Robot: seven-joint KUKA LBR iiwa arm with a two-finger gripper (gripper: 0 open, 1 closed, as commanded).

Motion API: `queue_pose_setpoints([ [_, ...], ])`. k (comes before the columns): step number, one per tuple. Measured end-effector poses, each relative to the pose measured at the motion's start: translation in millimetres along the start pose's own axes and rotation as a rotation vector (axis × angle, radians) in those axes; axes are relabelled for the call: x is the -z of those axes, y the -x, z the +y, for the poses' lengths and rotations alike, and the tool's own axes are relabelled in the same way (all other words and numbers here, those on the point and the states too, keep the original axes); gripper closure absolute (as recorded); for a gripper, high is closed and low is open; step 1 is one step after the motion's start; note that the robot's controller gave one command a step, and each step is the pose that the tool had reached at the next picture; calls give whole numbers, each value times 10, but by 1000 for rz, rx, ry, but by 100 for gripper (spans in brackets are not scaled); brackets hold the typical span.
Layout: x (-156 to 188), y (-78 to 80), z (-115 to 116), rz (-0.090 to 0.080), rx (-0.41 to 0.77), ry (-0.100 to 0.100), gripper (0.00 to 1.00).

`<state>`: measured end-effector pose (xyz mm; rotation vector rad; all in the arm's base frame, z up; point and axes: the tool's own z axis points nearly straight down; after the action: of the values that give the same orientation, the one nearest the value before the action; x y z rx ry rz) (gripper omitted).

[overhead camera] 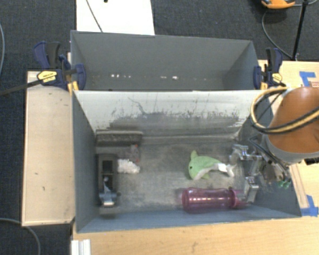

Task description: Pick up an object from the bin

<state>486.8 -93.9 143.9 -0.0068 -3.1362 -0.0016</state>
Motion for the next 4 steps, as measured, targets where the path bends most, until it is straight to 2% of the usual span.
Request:
queue_pose_setpoints([
  [1, 43, 17, 3, -8, 3, -1, 0],
  [2, -346, 61, 273, -14, -17, -3, 0],
  [3, -691, 128, 357, -7, 3, 4, 0],
  [4, -679, 56, 425, -15, -73, -3, 0],
])
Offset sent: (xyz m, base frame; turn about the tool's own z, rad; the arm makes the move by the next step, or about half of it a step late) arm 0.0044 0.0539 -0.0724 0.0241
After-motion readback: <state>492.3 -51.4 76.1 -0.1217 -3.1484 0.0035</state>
